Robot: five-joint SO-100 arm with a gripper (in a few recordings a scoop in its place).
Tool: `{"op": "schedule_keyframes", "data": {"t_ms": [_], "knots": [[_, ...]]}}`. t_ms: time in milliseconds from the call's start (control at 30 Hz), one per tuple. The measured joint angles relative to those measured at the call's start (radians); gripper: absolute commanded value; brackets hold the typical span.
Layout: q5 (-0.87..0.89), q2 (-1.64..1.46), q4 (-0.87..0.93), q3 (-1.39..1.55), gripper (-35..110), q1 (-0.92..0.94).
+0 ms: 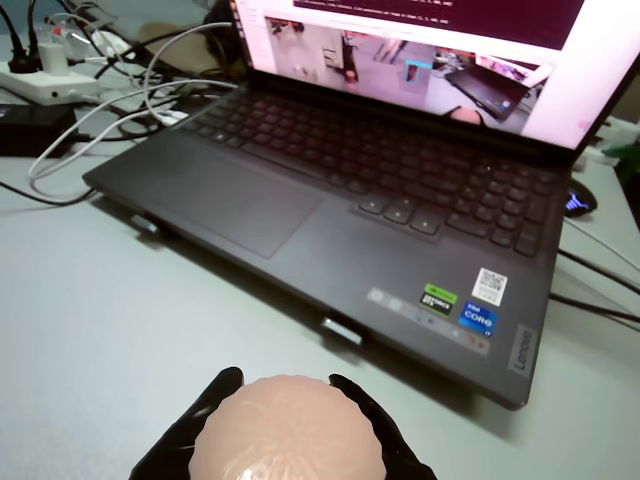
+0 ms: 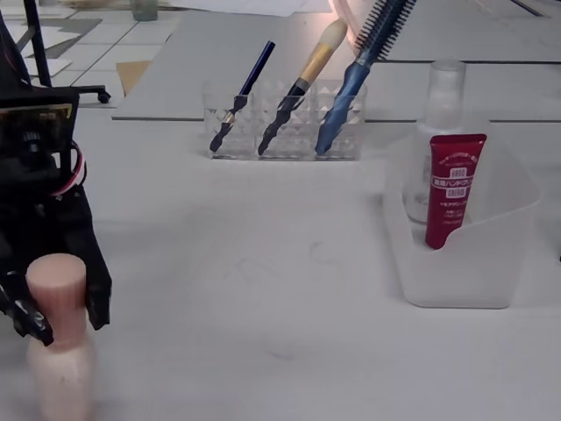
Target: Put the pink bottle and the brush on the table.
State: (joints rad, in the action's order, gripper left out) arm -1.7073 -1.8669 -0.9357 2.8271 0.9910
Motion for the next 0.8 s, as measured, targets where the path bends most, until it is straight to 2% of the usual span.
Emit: {"op": "schedule_keyframes", "data": {"t_ms": [500, 800], "knots": [[0.011, 0.156, -0.291, 0.074, 0, -0.002], [0.028, 0.238, -0.357, 0.074, 0, -0.002]]}}
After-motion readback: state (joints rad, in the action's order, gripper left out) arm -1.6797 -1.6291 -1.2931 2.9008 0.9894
